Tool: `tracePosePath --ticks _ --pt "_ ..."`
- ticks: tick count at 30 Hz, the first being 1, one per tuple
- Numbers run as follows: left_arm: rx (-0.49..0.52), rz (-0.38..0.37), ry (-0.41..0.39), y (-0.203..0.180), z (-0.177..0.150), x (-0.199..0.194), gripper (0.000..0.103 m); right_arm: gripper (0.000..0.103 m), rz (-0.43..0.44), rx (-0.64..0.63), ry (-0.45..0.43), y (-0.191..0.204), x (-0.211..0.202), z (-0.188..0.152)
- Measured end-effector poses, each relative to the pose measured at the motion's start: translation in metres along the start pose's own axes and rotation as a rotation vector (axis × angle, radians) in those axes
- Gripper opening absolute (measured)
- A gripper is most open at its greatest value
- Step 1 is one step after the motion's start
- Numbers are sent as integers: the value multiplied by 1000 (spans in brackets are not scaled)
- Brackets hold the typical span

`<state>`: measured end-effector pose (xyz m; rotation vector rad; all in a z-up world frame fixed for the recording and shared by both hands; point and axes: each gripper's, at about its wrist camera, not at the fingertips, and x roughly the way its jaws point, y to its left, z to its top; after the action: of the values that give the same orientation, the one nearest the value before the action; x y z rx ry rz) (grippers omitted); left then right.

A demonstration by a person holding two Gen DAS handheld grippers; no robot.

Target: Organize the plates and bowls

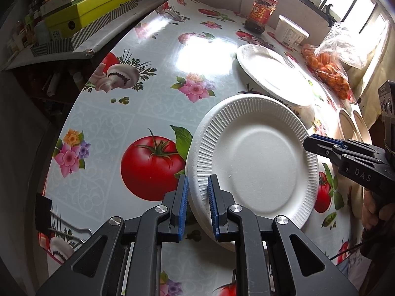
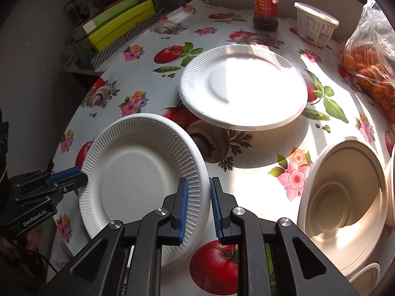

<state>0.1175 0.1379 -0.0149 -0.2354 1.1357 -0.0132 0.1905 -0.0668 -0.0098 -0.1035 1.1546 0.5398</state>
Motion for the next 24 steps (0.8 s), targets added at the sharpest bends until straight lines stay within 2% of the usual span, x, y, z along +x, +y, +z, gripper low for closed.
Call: tracePosePath --ticks 17,21,24 --pt "3 0 5 -1 0 2 18 19 2 4 3 0 2 0" --pt "-1 -9 16 -1 1 4 21 26 11 3 0 0 2 -1" --pt "4 -17 15 -2 1 4 27 30 10 -5 -4 1 1 -1"
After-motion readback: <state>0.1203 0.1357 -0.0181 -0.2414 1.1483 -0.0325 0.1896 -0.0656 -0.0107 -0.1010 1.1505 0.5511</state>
